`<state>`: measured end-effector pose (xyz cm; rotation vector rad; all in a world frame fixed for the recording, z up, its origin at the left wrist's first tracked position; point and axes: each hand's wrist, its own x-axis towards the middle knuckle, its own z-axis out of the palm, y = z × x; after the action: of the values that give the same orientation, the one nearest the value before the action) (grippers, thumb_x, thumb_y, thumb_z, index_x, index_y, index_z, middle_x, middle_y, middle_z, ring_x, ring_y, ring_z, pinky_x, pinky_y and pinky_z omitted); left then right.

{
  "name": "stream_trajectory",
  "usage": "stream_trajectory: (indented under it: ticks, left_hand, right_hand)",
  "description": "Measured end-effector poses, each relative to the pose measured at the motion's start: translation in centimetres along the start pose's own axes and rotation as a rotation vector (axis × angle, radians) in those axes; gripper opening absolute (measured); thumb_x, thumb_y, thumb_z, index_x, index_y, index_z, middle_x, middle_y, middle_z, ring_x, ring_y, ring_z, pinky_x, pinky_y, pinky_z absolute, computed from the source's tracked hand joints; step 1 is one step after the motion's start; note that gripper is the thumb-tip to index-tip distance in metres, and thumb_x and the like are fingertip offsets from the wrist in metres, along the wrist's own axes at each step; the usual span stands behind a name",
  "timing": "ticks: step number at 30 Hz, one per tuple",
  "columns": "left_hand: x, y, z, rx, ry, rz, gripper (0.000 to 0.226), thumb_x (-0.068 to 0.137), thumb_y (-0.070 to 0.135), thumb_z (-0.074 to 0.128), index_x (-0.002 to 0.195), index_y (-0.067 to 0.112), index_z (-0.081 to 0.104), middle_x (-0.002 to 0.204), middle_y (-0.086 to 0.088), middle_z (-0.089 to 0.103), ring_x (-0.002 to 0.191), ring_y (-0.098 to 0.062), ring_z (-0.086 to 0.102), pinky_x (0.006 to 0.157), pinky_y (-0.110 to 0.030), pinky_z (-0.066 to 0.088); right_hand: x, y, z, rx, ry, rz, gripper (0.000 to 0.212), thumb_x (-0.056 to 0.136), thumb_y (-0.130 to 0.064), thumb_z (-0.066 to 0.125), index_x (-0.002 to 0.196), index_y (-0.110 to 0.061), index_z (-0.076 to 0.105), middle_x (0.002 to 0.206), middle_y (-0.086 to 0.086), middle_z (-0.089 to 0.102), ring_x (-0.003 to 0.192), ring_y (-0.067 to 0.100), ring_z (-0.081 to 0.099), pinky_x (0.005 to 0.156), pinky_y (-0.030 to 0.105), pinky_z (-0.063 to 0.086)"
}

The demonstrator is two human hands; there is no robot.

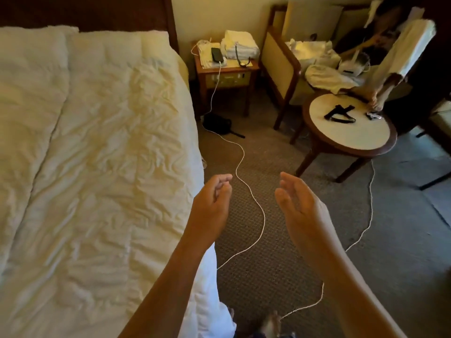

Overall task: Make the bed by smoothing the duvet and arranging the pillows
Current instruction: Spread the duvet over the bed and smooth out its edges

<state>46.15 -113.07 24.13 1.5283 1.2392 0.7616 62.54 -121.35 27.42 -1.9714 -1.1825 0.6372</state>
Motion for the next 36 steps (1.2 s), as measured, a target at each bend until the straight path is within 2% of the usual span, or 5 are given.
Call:
stream_trajectory:
  ticks: [9,18,25,32,36]
  left_hand:
    - [13.3,0.6,4.1,-0.032,0.269,-0.159,0.023,0.103,0.024,0.045,0.117,0.033,0.062,0.113,0.017,0.062,0.092,0.017,0.055,0.071,0.002,0.039]
    - [24.9,2.6,4.6,-0.066,0.549,-0.260,0.024,0.102,0.028,0.044,0.116,0.038,0.061,0.119,0.015,0.063,0.105,-0.003,0.061,0.077,-0.013,0.043]
    - [39.0,2.1,-0.4,-0.062,0.640,-0.259,0.024,0.103,0.028,0.043,0.115,0.042,0.059,0.124,0.011,0.063,0.119,-0.012,0.058,0.096,-0.029,0.045]
    - [56.2,5.5,-8.2,0.041,0.562,-0.181,0.026,0.103,0.029,0.043,0.123,0.037,0.058,0.118,0.019,0.060,0.101,0.013,0.054,0.073,0.000,0.037]
    - [64.9,6.1,-10.4,0.037,0.565,-0.171,0.026,0.103,0.028,0.044,0.122,0.037,0.059,0.119,0.020,0.059,0.097,0.018,0.051,0.074,-0.001,0.039]
  right_hand:
    - [19.4,2.7,-1.1,0.070,-0.239,-0.080,0.049,0.098,-0.040,0.049,0.146,-0.031,0.043,0.143,-0.005,0.053,0.128,0.009,0.051,0.104,0.042,0.048]
    - [37.0,-0.6,1.2,0.055,-0.489,-0.268,0.049,0.099,-0.039,0.048,0.146,-0.029,0.042,0.145,-0.002,0.052,0.128,0.010,0.051,0.102,0.036,0.048]
    - [52.1,-5.0,7.2,0.082,-0.517,-0.323,0.050,0.099,-0.041,0.048,0.148,-0.032,0.040,0.146,-0.005,0.051,0.130,0.008,0.048,0.102,0.032,0.045]
    - [67.2,-10.8,11.7,0.043,-0.479,-0.322,0.051,0.098,-0.043,0.047,0.147,-0.033,0.039,0.145,-0.007,0.050,0.134,0.012,0.046,0.106,0.039,0.044]
    - [74.7,-12.4,14.3,0.064,-0.476,-0.322,0.053,0.096,-0.046,0.047,0.146,-0.033,0.041,0.145,-0.008,0.051,0.134,0.010,0.046,0.107,0.037,0.043]
